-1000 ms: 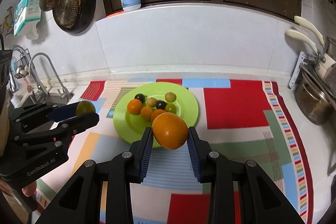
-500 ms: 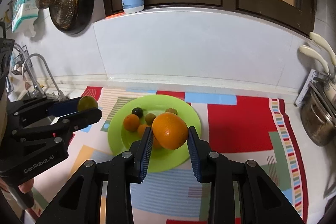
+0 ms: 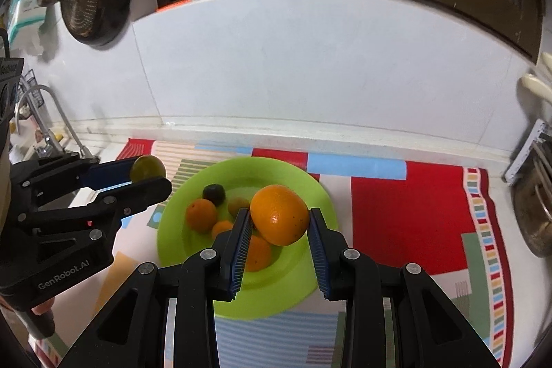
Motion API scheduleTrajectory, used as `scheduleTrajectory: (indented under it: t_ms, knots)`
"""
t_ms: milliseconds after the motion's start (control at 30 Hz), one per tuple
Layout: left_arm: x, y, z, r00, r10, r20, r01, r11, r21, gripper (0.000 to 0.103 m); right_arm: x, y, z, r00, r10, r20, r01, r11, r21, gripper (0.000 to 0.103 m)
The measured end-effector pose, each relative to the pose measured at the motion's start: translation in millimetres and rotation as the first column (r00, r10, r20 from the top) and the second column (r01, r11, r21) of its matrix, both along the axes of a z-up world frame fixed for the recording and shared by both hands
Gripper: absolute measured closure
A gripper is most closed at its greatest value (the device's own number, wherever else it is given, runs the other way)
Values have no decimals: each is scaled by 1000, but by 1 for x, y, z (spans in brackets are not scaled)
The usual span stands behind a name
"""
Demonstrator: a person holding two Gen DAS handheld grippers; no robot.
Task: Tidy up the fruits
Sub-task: 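Lower both fruits onto the plate and open both grippers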
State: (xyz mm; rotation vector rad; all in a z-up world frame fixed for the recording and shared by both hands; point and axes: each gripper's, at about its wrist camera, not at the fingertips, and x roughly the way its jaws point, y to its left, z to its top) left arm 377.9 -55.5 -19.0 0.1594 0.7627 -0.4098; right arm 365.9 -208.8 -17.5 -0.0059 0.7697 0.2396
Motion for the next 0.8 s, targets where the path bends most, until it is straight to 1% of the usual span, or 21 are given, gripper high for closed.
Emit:
scheduleTrajectory:
  t_ms: [167, 267, 367, 467, 667, 700, 767, 800]
  knots:
    - [25, -2, -18, 998, -2, -59, 3, 1000, 10, 74, 22, 0, -14, 1000, 6, -28, -7, 1000, -6, 69]
    - [39, -3, -28, 997, 3, -79, -1, 1000, 16, 74, 36, -2, -25, 998, 11, -60, -10, 1000, 19, 69]
    - [53, -6, -37, 995, 8, -100, -5, 1000, 27, 74, 46, -2, -31, 997, 9, -75, -8, 1000, 15, 69]
    - [63, -9, -43, 993, 10, -118, -4, 999, 48, 74, 56, -4, -36, 995, 12, -99, -8, 999, 38, 69]
    - [76, -13, -51, 989, 11, -148, -4, 999, 50, 74, 68, -5, -46, 992, 15, -123, -10, 999, 39, 69]
    - [77, -13, -51, 989, 13, -149, -5, 999, 49, 73, 69, -5, -47, 992, 17, -127, -12, 999, 42, 69]
    - [77, -13, -50, 990, 14, -144, -7, 999, 48, 62, 70, -5, -48, 992, 12, -123, -8, 999, 38, 68]
    - [74, -12, -48, 991, 15, -131, -8, 999, 51, 60, 70, -5, -48, 992, 11, -125, -7, 999, 38, 68]
